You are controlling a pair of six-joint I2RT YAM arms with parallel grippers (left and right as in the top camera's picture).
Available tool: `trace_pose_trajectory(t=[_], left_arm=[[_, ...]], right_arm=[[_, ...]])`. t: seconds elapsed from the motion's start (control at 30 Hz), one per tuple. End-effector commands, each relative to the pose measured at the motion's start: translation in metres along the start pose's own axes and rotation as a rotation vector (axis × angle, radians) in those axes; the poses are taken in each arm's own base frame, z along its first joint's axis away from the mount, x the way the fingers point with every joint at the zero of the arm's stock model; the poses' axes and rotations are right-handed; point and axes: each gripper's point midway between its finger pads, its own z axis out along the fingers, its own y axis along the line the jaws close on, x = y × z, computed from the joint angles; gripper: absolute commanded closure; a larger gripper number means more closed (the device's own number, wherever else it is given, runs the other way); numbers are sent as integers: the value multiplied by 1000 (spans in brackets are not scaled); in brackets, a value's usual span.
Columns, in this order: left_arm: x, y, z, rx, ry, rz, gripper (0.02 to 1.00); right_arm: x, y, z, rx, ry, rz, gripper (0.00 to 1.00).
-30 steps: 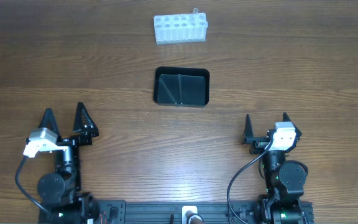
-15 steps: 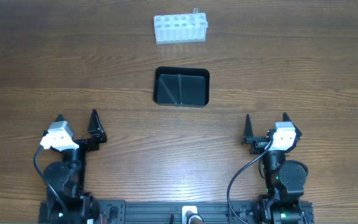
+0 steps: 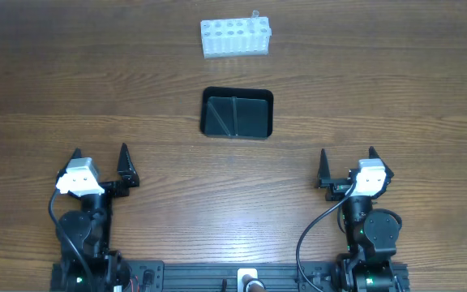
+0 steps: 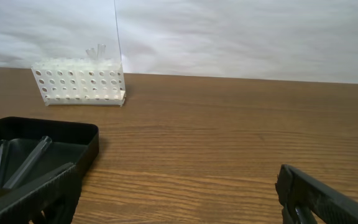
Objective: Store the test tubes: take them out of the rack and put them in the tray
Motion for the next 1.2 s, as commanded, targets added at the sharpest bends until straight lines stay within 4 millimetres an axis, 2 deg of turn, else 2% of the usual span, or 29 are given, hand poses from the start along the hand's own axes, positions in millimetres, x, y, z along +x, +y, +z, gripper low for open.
trace_pose_trajectory(t=[0.03,0.9,1.1,1.2], left_arm=[[2,-3,0,17,2,19,20],[2,-3,0,17,2,19,20],[2,-3,0,17,2,19,20],[2,-3,0,17,2,19,20]], right_arm=[[1,0,0,-1,-1,3,9],[1,0,0,-1,-1,3,7],[1,-6,0,32,-2,3,9],[-13,-2,-1,8,-52,4,9]])
